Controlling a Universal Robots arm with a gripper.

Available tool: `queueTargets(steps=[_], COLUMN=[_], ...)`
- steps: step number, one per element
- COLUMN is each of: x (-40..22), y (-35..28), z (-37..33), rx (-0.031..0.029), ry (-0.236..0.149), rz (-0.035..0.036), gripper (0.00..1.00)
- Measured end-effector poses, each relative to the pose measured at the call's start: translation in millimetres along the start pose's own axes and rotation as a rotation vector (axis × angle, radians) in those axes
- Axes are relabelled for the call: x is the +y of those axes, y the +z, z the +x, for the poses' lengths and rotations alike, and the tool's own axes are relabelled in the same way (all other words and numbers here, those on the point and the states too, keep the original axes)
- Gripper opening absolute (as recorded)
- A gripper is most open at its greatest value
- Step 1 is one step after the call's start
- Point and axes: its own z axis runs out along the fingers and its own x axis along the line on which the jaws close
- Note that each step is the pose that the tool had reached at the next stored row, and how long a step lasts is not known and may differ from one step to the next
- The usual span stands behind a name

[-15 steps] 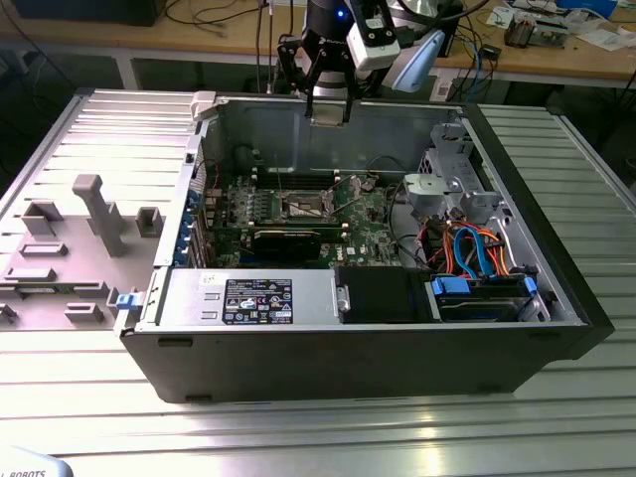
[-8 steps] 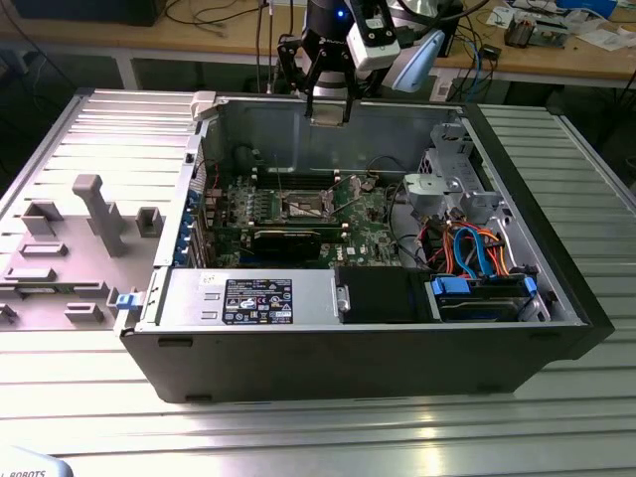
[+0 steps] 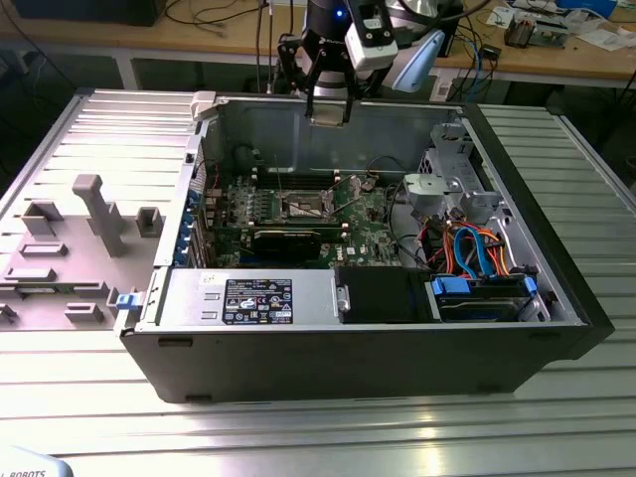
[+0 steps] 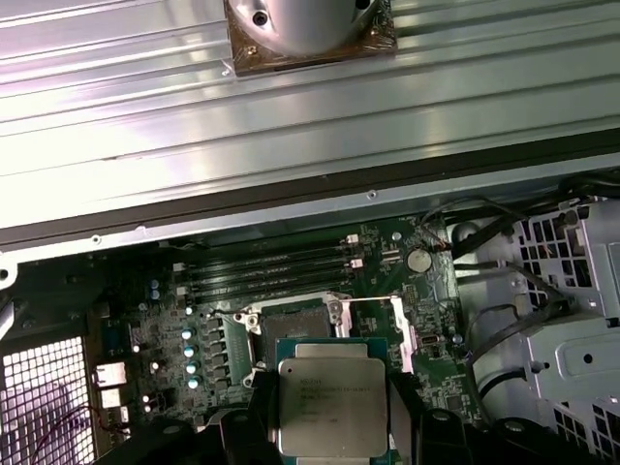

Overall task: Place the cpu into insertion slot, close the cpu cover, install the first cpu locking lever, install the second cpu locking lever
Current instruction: 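Place the cpu into insertion slot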

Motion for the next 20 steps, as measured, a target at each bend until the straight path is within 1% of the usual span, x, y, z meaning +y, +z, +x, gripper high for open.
queueTargets(steps=[2, 4, 6, 9, 11, 20], x=[0.0, 0.0, 0.0, 0.0, 0.0, 0.0], y=[0.1, 0.2, 0.3, 0.3, 0.3, 0.4], z=[0.0, 0.0, 0.0, 0.0, 0.0, 0.0], rx=[-0.0034, -0.0059, -0.0102, -0.0132, -0.0139, -0.0140], ry=[0.038, 0.066, 0.114, 0.148, 0.155, 0.156], rz=[-0.0008, -0.0013, -0.0022, -0.0029, -0.0031, -0.0031], gripper=[0.54, 0.54, 0.54, 0.54, 0.54, 0.54])
